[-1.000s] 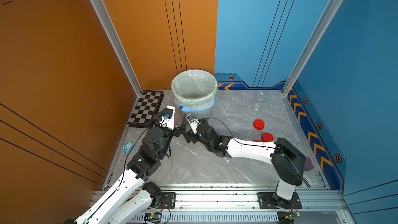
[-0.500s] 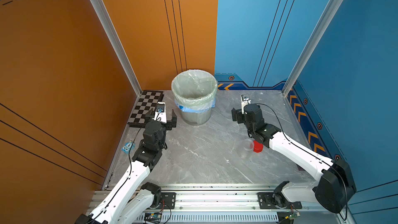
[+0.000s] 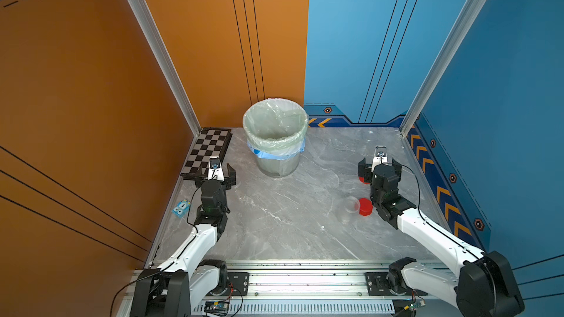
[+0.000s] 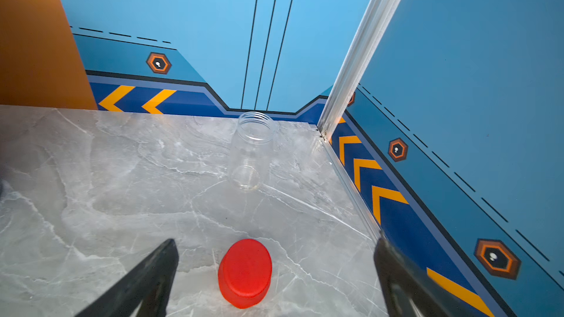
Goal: Empty moldy peanuts from jars
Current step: Move the jar to the center of the board.
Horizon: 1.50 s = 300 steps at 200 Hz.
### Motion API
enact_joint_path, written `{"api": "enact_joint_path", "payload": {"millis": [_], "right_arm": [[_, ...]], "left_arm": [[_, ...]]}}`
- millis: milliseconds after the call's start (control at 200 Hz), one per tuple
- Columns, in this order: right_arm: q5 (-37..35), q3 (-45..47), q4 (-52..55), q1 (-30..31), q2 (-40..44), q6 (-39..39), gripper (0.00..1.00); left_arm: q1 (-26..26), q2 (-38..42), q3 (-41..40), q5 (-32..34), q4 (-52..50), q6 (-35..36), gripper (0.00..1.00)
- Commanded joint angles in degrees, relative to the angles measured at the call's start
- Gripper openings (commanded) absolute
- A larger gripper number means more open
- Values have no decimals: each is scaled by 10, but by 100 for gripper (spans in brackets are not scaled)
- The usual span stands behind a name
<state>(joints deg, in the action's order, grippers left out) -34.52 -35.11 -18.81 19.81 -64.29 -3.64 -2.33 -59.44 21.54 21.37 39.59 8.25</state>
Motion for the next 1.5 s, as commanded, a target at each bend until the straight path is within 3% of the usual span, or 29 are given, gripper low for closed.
{"api": "enact_joint_path", "payload": {"millis": [0,165,325,495,731,821,1126,1331,1496], "right_arm": [[4,28,-25,-6,25,8,100],[16,57,-21,-32,26,31,100],[29,62,1,-39,27,37,100],[50,64,15,-46,32,55,100],[63,61,35,-49,39,62,100],[68,62,33,-48,33,64,100],[67,69,26,-51,18,72,100],[72,63,26,-54,22,71,100],[83,59,25,-56,16,72,100]], "left_arm": [[5,1,2,-20,52,-25,98],[28,1,0,47,51,-17,98],[71,-36,0,18,52,-47,98],[100,-43,2,45,49,-61,98],[122,-116,-1,45,46,-70,98],[116,-121,5,10,39,-80,98],[99,-119,24,1,3,-79,98],[49,-87,56,-5,-99,-67,98],[39,-105,51,-30,-101,-92,98]]}}
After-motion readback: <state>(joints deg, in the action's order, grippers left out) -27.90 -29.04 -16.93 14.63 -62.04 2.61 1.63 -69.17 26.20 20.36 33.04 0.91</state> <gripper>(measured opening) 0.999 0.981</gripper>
